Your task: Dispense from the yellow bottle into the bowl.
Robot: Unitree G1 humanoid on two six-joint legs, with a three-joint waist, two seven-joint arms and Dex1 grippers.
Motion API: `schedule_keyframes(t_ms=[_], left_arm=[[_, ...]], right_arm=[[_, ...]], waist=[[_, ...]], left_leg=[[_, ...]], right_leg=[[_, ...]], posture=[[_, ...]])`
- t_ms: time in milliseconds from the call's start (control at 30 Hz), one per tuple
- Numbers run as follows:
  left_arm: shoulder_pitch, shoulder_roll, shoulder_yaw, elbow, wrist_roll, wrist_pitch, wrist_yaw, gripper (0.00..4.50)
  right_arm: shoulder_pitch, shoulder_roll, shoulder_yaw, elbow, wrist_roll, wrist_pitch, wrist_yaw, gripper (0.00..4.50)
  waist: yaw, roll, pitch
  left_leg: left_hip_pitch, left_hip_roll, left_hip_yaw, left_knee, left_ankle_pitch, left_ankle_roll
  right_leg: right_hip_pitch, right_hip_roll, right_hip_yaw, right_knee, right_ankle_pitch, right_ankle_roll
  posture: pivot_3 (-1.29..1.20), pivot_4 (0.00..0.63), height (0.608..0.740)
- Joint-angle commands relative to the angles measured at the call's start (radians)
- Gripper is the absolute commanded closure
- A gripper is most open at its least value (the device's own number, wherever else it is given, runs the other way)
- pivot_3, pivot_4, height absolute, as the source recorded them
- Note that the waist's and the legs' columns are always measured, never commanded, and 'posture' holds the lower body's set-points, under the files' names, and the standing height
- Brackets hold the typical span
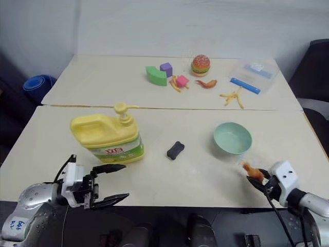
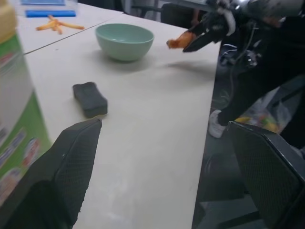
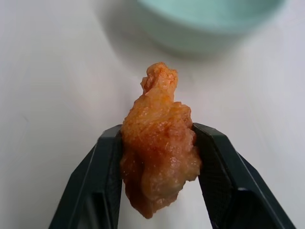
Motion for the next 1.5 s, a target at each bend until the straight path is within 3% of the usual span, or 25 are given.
schedule_keyframes(t_ms=[33, 200, 300, 400, 567, 667, 833, 1067, 1167, 1333, 1500], left_arm=[[-0.012, -0.004, -0.001, -0.038, -0.036, 0.022, 0.008, 0.00], [-0.023, -0.016, 0.033, -0.048, -0.067, 0.037, 0.038, 0.00], [-0.002, -0.020, 0.061, -0.060, -0.070, 0.029, 0.055, 0.00], [0.035, -0.028, 0.086, -0.055, -0.052, 0.005, 0.065, 0.00], [0.079, -0.049, 0.119, -0.009, -0.014, -0.051, 0.086, 0.00], [0.098, -0.044, 0.131, 0.008, -0.029, -0.036, 0.084, 0.00], [0.111, -0.051, 0.154, 0.004, -0.021, -0.046, 0.110, 0.00], [0.123, -0.066, 0.165, 0.010, -0.008, -0.071, 0.133, 0.00], [0.119, -0.068, 0.164, 0.011, -0.002, -0.082, 0.139, 0.00], [0.105, -0.071, 0.157, 0.020, 0.011, -0.101, 0.144, 0.00], [0.067, -0.080, 0.112, 0.009, 0.015, -0.095, 0.138, 0.00]], right_arm=[[-0.106, -0.004, -0.012, 0.167, -0.031, -0.121, -0.034, 1.78], [-0.184, -0.025, -0.012, 0.272, -0.027, -0.235, 0.020, 0.04], [-0.144, -0.056, -0.017, 0.122, 0.070, -0.219, 0.175, 0.04], [-0.099, -0.084, 0.027, -0.123, 0.173, -0.072, 0.269, 0.04], [-0.225, -0.034, 0.233, -0.417, 0.230, 0.224, 0.182, 0.04], [-0.389, 0.071, 0.425, -0.406, 0.084, 0.293, 0.081, 0.04], [-0.608, 0.279, 0.632, -0.180, -0.146, 0.335, -0.112, 0.04], [-0.721, 0.413, 0.732, 0.072, -0.278, 0.311, -0.171, 0.04], [-0.739, 0.443, 0.721, 0.108, -0.276, 0.295, -0.172, 0.60], [-0.727, 0.415, 0.718, 0.069, -0.284, 0.277, -0.128, 2.20], [-0.657, 0.353, 0.615, -0.101, -0.171, 0.171, -0.029, 3.47]], waist=[[-0.007, 0.003, 0.001], [-0.010, 0.004, 0.001], [-0.002, 0.004, 0.001], [0.005, 0.004, 0.001], [0.005, 0.002, 0.001], [0.007, 0.000, 0.000], [0.008, -0.002, -0.001], [-0.015, -0.006, -0.003], [-0.021, -0.007, -0.004], [-0.022, -0.007, -0.004], [-0.014, -0.007, -0.004]], left_leg=[[0.000, 0.000, 0.001, 0.000, 0.001, 0.000], [0.002, 0.002, 0.002, 0.000, 0.002, -0.003], [0.001, 0.002, 0.002, 0.000, 0.002, -0.003], [0.001, 0.003, 0.003, 0.000, 0.002, -0.003], [0.001, 0.006, 0.004, 0.000, 0.000, -0.004], [0.000, 0.007, 0.004, 0.000, 0.000, -0.005], [-0.005, 0.005, 0.006, 0.000, 0.003, -0.007], [-0.005, 0.003, 0.008, 0.001, 0.004, -0.004], [-0.003, 0.003, 0.008, 0.001, 0.004, -0.004], [-0.002, 0.004, 0.008, 0.001, 0.005, -0.005], [-0.003, 0.004, 0.008, 0.001, 0.005, -0.005]], right_leg=[[-0.001, 0.000, 0.001, 0.001, 0.000, 0.000], [-0.001, 0.005, 0.005, 0.003, 0.001, -0.002], [-0.001, 0.006, 0.007, 0.002, 0.001, -0.002], [-0.001, 0.006, 0.007, 0.000, 0.001, -0.001], [-0.002, 0.007, 0.009, -0.001, 0.003, -0.003], [-0.006, 0.007, 0.009, 0.000, 0.002, -0.005], [-0.019, 0.008, 0.010, 0.007, 0.003, -0.006], [-0.017, 0.007, 0.012, 0.006, 0.005, -0.004], [-0.017, 0.007, 0.013, 0.008, 0.005, -0.004], [-0.017, 0.008, 0.014, 0.009, 0.004, -0.005], [-0.017, 0.008, 0.014, 0.009, 0.004, -0.005]], posture=[[0.00, 0.150, 0.740], [0.00, 0.150, 0.740], [0.00, 0.150, 0.740], [0.00, 0.150, 0.740], [0.00, 0.150, 0.740], [0.00, 0.150, 0.740], [0.00, 0.150, 0.740], [0.00, 0.150, 0.740], [0.00, 0.150, 0.740], [0.00, 0.150, 0.740], [0.00, 0.150, 0.740]])
